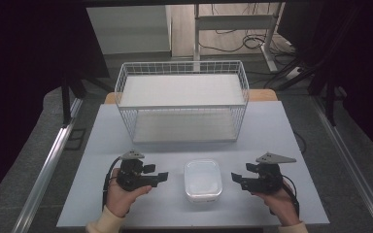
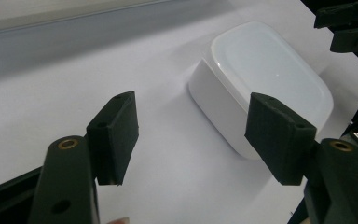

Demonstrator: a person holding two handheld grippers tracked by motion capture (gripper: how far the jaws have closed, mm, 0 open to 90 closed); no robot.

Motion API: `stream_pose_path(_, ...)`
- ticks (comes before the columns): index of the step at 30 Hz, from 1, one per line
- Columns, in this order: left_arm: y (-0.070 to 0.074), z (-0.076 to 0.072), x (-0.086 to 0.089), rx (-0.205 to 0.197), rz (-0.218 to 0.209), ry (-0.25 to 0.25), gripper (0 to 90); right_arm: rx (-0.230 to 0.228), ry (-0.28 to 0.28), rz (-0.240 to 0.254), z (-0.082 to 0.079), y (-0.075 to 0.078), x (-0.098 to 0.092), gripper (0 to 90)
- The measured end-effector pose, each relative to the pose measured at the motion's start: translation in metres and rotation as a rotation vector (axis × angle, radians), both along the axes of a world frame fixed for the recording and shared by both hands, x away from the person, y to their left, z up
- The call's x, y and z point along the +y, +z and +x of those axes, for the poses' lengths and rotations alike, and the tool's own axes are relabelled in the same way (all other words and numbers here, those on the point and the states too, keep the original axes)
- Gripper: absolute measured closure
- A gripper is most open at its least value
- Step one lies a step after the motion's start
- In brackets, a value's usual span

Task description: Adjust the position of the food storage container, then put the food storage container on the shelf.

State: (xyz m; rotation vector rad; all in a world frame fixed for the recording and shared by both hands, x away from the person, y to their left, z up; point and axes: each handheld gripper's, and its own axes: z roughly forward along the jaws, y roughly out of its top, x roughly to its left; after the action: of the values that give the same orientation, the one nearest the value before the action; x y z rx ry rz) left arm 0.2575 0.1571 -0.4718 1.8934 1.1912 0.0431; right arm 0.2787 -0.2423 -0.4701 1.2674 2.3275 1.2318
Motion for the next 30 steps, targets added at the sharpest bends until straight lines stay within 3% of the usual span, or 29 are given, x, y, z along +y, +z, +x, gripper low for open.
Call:
stream_pose_path(5,0.001,0.000,-0.002,0.010,-0.019,-0.003,34.5,-0.001,0.007,0.006,-0.001,0.004,0.003,26.8)
stream_pose_path(10,0.001,0.001,-0.004,0.023,-0.048,-0.007,34.2,0.024,0.003,0.048,-0.001,0.006,0.006,29.7)
stream_pose_path(15,-0.005,0.006,-0.021,0.067,-0.074,-0.048,33.9,0.059,0.016,0.072,0.002,0.009,0.014,31.3)
stream_pose_path(20,-0.001,0.014,-0.034,0.072,-0.080,-0.061,34.1,0.074,0.025,0.064,0.006,0.014,0.029,31.0)
stream_pose_path(27,-0.010,0.027,-0.042,0.143,-0.125,-0.065,35.4,0.133,0.002,0.084,0.019,0.010,0.047,31.2)
stream_pose_path(30,-0.015,0.028,-0.040,0.164,-0.128,-0.060,35.5,0.167,0.029,0.091,0.018,0.004,0.049,32.3)
